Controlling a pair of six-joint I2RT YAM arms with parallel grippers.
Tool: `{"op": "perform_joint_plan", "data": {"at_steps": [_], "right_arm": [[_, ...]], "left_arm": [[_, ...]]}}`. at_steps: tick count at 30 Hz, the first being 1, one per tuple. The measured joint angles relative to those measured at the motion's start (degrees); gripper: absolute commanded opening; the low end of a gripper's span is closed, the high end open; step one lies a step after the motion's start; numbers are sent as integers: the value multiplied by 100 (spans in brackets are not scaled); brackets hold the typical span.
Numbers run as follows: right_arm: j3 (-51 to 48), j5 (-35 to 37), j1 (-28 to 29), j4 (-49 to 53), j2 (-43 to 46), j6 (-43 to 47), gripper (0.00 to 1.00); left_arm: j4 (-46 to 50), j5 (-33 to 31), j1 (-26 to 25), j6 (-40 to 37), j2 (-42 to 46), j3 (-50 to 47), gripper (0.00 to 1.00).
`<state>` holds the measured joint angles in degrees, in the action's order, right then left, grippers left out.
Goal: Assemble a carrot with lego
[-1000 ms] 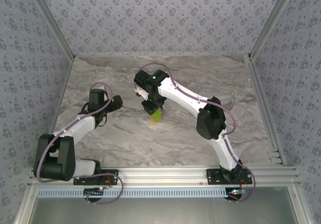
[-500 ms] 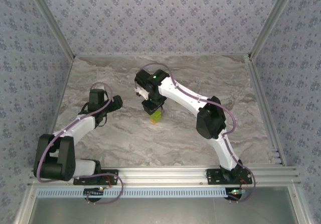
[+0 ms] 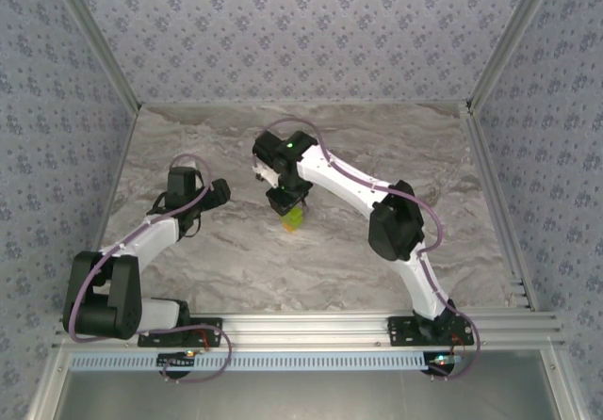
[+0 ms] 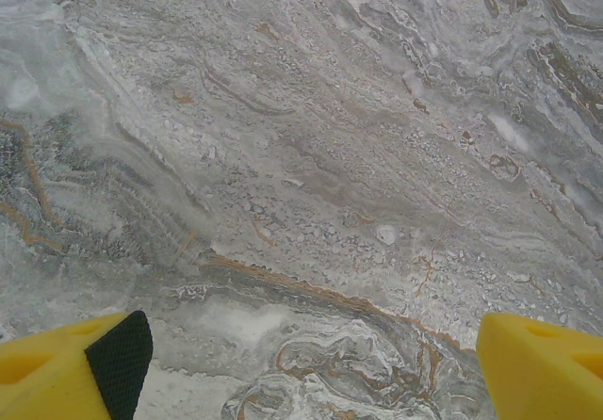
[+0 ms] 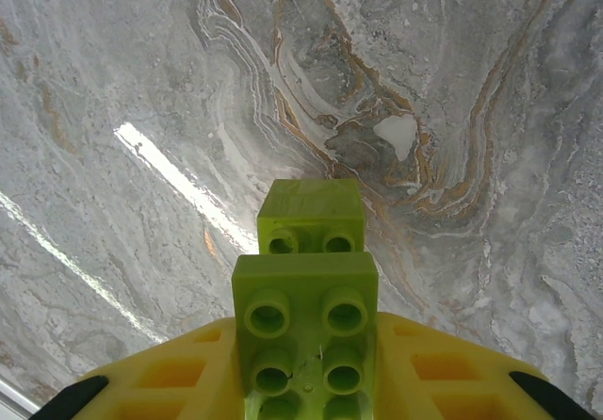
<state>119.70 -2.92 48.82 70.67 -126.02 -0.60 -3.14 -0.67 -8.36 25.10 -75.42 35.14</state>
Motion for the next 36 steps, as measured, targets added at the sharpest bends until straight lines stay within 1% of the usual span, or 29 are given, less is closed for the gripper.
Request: {"op": "perform_joint_plan", "data": {"at_steps": [12,23,32,36], "right_arm": [[-146,306,125,-111,57,-140,35],[-511,306,125,-433,245,-157,35],[-1054,245,103,-887,474,-249,34],[-1091,219,92,-942,538,-304,34]], "left_arm": [[0,0,0,0,9,0,91],[-4,0,0,0,42,0,91],[-4,0,0,0,42,0,91],[-4,0,0,0,42,0,91]]}}
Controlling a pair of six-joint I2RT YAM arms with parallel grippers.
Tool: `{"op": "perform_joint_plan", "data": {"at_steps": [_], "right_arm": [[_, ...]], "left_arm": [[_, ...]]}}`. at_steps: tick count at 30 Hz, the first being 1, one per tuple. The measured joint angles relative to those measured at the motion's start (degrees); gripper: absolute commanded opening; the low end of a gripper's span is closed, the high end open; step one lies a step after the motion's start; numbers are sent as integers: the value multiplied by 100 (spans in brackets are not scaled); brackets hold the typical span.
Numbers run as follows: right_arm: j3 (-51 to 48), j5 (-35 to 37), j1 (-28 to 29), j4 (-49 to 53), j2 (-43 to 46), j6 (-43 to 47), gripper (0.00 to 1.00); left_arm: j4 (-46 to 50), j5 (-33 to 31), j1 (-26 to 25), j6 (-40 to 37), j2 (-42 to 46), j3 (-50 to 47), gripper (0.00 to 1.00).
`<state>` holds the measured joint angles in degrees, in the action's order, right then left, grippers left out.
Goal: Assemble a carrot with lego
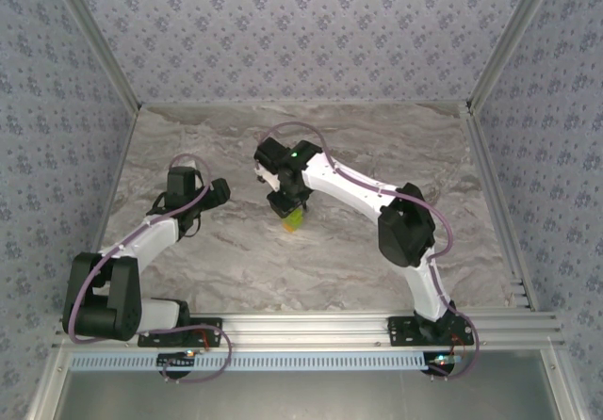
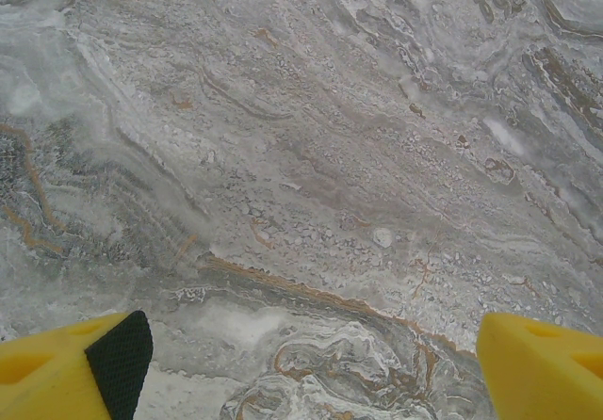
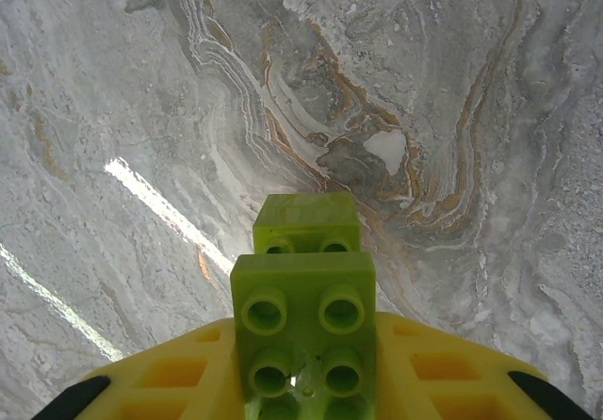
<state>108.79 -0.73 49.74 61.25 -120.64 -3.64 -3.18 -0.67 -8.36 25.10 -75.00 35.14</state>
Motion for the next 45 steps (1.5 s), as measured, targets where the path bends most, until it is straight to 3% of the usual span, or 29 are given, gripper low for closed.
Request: {"op": "perform_joint_plan", "data": {"at_steps": [19,45], "right_arm": [[1690,256,-160,942,-332,-151,33],[925,282,-264,745,-328,-151,35]], "left_arm": [[-7,0,11,2,76,0,91],[-4,0,24,2,76,0,91]]}}
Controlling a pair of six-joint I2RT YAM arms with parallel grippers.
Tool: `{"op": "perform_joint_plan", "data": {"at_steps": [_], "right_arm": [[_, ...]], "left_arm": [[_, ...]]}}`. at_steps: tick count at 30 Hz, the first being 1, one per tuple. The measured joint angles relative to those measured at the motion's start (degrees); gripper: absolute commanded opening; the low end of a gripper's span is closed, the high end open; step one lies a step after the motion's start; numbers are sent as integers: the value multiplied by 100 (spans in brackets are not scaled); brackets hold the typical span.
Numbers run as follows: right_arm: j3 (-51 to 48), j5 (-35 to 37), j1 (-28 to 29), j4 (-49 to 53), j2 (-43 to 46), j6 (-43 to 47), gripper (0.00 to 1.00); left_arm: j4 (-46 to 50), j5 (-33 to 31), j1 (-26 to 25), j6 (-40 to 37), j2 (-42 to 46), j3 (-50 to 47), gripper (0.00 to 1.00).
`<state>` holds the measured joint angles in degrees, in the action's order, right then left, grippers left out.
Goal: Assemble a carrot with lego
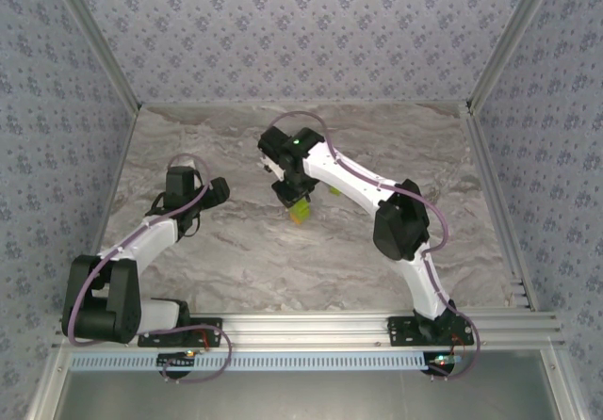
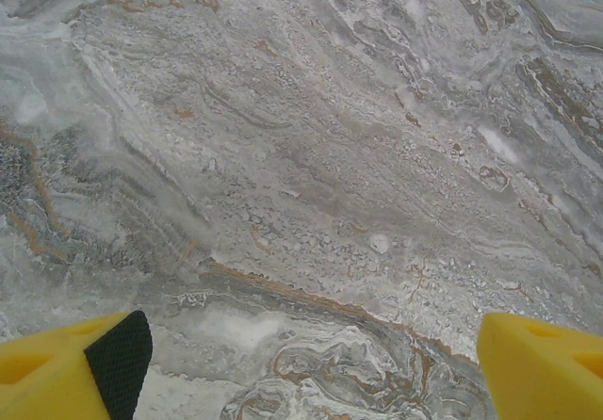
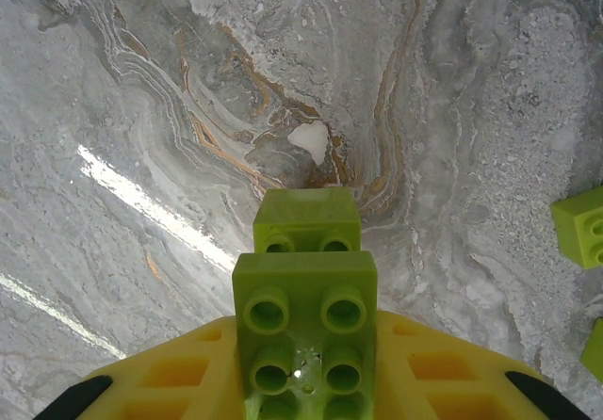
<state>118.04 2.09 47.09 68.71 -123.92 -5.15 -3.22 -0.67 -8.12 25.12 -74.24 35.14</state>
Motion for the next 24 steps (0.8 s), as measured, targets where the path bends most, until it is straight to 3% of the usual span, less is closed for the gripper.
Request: {"op": "perform_joint_plan", "data": {"at_steps": [9,14,18,24], "right_arm": [[-177,-76,0,-127,0,0,40],[-273,-81,-11,-170,0,-35,53],[-284,-79,-11,-179,4,-48,68],[-282,-57,-11,-216,138,-87,76]], "left_arm": [[-2,0,13,0,0,0,91],[0,0,13,0,0,0,91],[-2,0,13,0,0,0,91],[0,0,13,0,0,0,91]]}}
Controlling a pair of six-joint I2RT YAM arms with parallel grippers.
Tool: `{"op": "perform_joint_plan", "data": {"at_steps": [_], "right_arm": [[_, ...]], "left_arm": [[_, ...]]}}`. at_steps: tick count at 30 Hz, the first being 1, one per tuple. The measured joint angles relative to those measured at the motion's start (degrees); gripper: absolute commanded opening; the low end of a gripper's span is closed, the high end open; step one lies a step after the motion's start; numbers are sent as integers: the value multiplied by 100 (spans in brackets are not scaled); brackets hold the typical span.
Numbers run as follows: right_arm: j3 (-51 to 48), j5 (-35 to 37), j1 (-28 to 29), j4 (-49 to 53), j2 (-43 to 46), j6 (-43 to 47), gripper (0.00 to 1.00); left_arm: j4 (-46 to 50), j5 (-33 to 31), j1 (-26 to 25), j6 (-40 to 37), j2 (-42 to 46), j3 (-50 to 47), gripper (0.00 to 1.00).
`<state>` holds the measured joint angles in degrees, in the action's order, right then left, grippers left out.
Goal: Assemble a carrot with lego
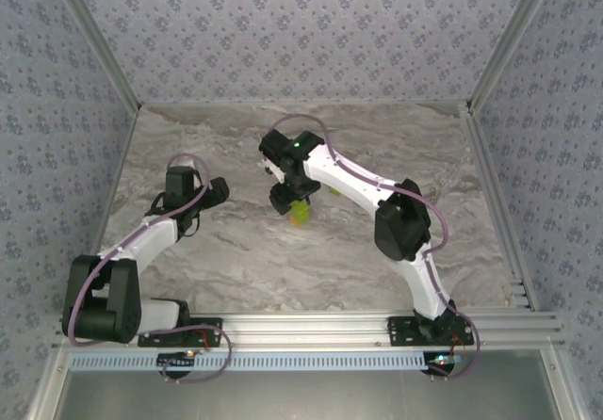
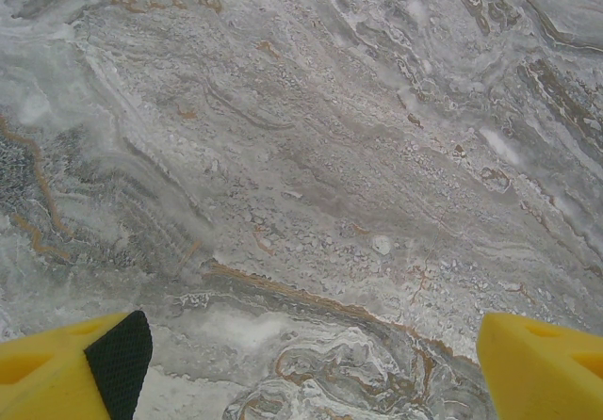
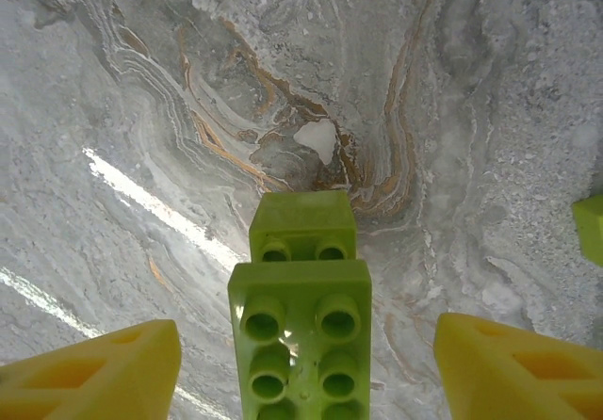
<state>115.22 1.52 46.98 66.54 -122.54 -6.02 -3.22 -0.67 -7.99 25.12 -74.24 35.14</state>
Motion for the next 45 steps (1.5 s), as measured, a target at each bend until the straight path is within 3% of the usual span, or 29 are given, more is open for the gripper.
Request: {"op": "perform_joint_plan", "data": {"at_steps": [7,11,20,25,34,39,45], "right_arm": [[9,216,-68,2,640,2,77],[-302,361,-417,-127,1274,2,77],[-3263,765,-1766,-1270,2162,-39,78],[-4413,776,-2048,-1904,2164,-63,78],[-4597,719,-2269,-2879,2041,236,72],[-4601,529,-2459,-3141,1753,424,63],[-4607,313,-2555,-3375,1576,568,61]], "left_arm": [[0,2,0,0,0,0,91],[0,2,0,0,0,0,91],[-2,4,0,0,0,0,91],[-2,24,0,0,0,0,91],[-2,26,0,0,-9,0,91],[-2,26,0,0,-13,0,91],[-2,28,0,0,-79,0,91]]}}
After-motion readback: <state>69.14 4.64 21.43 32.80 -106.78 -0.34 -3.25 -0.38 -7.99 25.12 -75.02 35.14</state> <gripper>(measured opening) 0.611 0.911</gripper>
